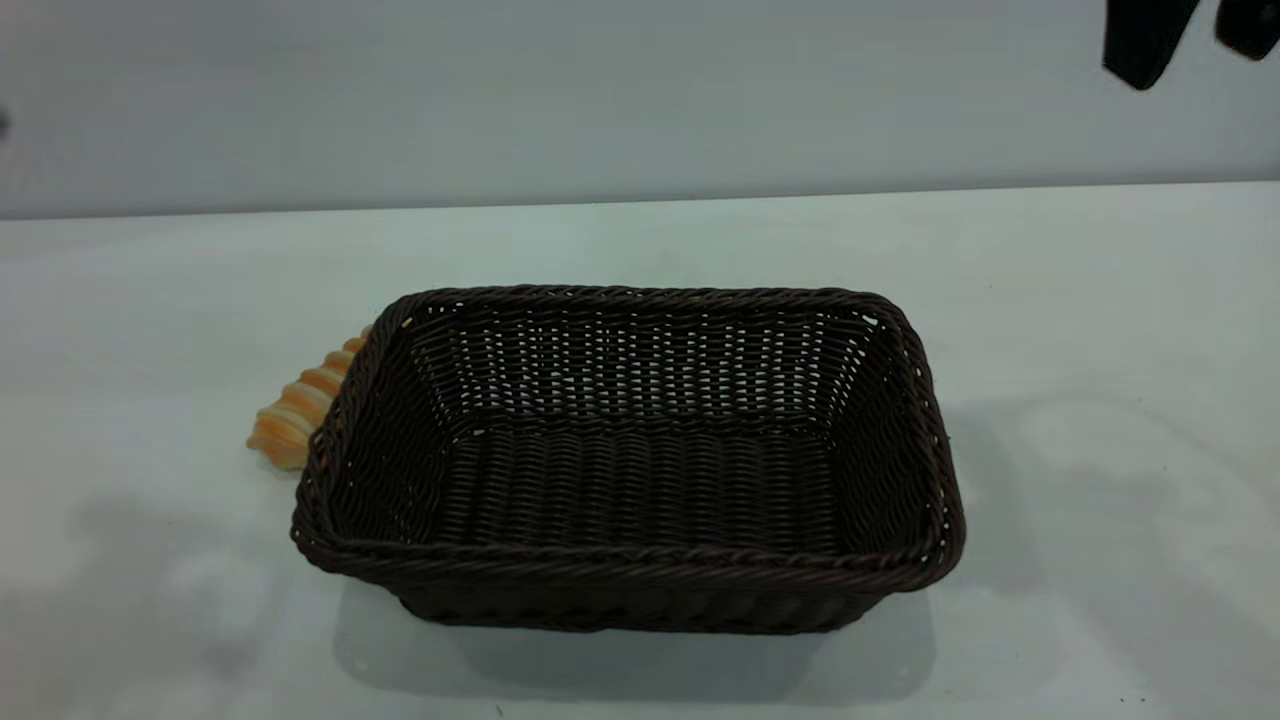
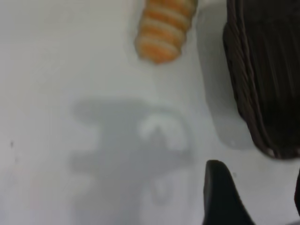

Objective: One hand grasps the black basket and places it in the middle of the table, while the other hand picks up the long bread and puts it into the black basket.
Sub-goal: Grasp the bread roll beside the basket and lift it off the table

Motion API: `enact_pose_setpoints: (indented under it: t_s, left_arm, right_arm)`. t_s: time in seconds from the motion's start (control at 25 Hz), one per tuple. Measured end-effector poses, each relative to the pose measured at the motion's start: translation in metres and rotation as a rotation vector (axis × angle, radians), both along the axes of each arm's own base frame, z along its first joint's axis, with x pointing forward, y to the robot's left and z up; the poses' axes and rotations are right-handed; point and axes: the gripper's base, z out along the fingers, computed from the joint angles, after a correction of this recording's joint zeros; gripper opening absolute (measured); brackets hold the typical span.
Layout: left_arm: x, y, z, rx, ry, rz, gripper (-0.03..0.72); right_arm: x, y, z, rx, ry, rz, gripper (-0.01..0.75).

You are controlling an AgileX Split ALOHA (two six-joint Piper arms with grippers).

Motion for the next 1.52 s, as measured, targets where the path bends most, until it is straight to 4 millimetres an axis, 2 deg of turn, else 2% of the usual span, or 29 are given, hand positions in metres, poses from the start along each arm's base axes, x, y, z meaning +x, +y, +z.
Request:
enact_pose_setpoints:
  t_s: [0.24, 0.4, 0.56, 0.68, 0.84, 1.12, 1.28, 1.4, 1.52]
  left_arm:
    - [0.083, -0.008, -0.037, 0.017, 0.055, -0.037, 0.410]
    - [0.128, -0.015, -0.068, -0.011, 0.084, -0.043, 0.410]
    - [0.166, -0.020, -0.101, -0.035, 0.109, -0.035, 0.410]
    - [0.185, -0.024, -0.127, -0.062, 0.137, -0.011, 0.410]
    - [0.194, -0.025, -0.159, -0.077, 0.196, 0.029, 0.410]
    - [0.191, -0.025, -0.204, -0.070, 0.293, 0.040, 0.410]
    - [0.191, -0.025, -0.213, -0.075, 0.311, 0.065, 0.390]
    - [0.192, -0.025, -0.216, -0.076, 0.314, 0.069, 0.298]
    - [0.192, -0.026, -0.215, -0.076, 0.312, 0.070, 0.110]
  right_arm:
    - [-0.047, -0.002, 0.011, 0.013, -0.007, 0.041, 0.541]
    - [-0.073, -0.009, 0.014, 0.058, -0.016, 0.034, 0.541]
    - [-0.093, -0.015, 0.016, 0.087, -0.040, 0.030, 0.541]
    - [-0.102, -0.019, 0.016, 0.100, -0.048, 0.015, 0.541]
    - [-0.109, -0.021, 0.012, 0.101, -0.042, 0.009, 0.541]
    - [-0.110, -0.021, 0.007, 0.099, -0.033, 0.002, 0.541]
    - [-0.109, -0.021, 0.007, 0.101, -0.036, -0.002, 0.541]
    - [-0.109, -0.021, 0.007, 0.103, -0.037, -0.007, 0.541]
    - [-0.109, -0.021, 0.007, 0.104, -0.037, -0.010, 0.541]
